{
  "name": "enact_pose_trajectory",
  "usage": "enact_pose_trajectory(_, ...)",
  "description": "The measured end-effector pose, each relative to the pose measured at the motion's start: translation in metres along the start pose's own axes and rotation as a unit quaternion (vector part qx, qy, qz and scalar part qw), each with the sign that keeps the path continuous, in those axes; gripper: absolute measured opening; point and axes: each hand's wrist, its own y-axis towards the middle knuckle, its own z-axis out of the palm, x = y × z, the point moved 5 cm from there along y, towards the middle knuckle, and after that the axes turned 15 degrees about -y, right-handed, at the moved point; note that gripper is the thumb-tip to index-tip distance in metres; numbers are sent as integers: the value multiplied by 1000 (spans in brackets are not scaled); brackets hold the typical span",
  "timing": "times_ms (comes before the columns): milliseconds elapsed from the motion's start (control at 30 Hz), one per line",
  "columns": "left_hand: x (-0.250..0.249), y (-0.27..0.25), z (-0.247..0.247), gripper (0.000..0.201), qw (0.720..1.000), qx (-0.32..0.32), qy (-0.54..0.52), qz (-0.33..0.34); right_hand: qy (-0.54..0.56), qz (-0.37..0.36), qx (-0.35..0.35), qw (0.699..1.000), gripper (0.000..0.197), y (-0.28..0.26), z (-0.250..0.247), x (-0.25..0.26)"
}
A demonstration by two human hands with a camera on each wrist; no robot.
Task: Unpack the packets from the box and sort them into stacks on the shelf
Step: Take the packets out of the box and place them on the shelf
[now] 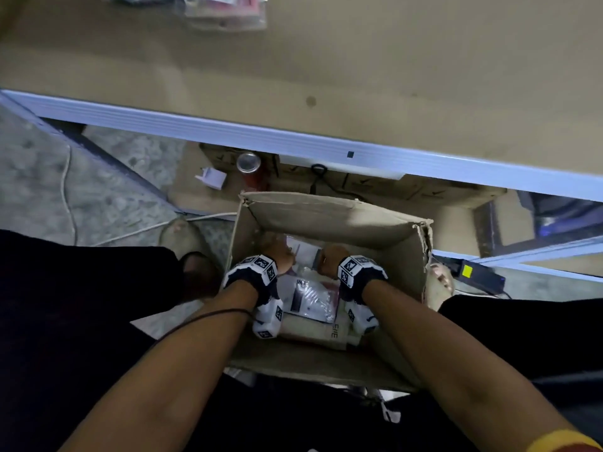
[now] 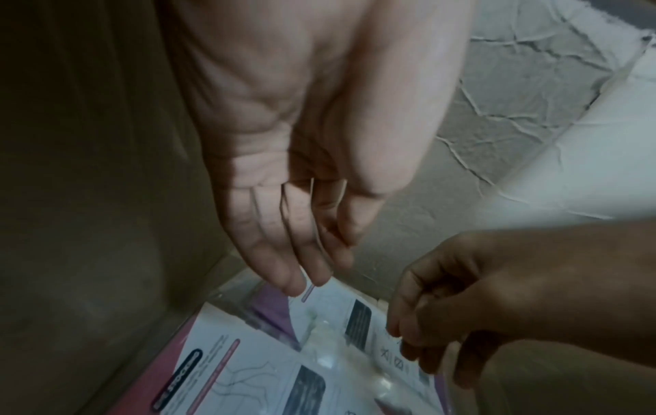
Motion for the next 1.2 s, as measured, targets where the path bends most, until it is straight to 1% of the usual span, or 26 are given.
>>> enact_pose_trajectory(67, 7, 3, 7, 37, 999, 30, -1, -22, -23, -2, -12, 1000, 32, 3, 9, 5)
enact_pose_trajectory(133, 10, 4, 9, 33, 998, 39, -30, -36, -50, -14, -11, 999, 35, 7, 17, 11)
enact_pose_trajectory(233, 13, 2, 10, 33, 999, 26, -21, -30, -70, -35, 13, 997, 36, 11, 30, 17)
enact_pose_trajectory(267, 12, 2, 11, 31, 999, 33, -28, -31, -76, -39, 15, 996, 37, 11, 32, 20)
enact_pose_trajectory(367, 10, -2, 12, 25, 998, 47, -27, -28, -92, -39, 0, 995, 41, 14, 36, 25)
enact_pose_trajectory(433, 12, -2, 11, 24, 998, 48, -19, -28, -111, -33, -1, 993, 41, 13, 38, 28)
enact_pose_trajectory(500, 14, -2, 13, 24, 998, 64, 1, -25, -121, -22, -3, 992, 42, 13, 42, 28)
enact_pose_trajectory(567, 18, -1, 12, 27, 998, 57, 12, -25, -122, -9, -3, 993, 44, 10, 47, 25)
enact_pose_trajectory(667, 18, -1, 11, 29, 998, 52, 27, -15, -118, -3, -14, 993, 62, 5, 53, 22)
enact_pose_trajectory(700, 17, -1, 11, 29, 998, 51, 28, -11, -113, -2, -13, 993, 64, 4, 53, 20)
enact_pose_trajectory(800, 14, -3, 11, 31, 998, 51, 38, -9, -100, -6, 9, 995, 51, 4, 54, 13)
enact_pose_trajectory(933, 13, -2, 12, 32, 998, 50, 49, -2, -70, -8, 36, 997, 52, 0, 52, -1)
enact_pose_trajectory(1033, 15, -1, 14, 32, 997, 57, 49, 0, -60, 16, 41, 997, 48, -3, 50, -16)
enact_pose_trajectory(1100, 16, -3, 13, 34, 997, 52, 51, 3, -47, 40, 43, 997, 51, -4, 48, -26)
enact_pose_trajectory(1200, 18, -5, 13, 34, 998, 45, 48, 6, -30, 58, 53, 996, 63, -8, 53, -37)
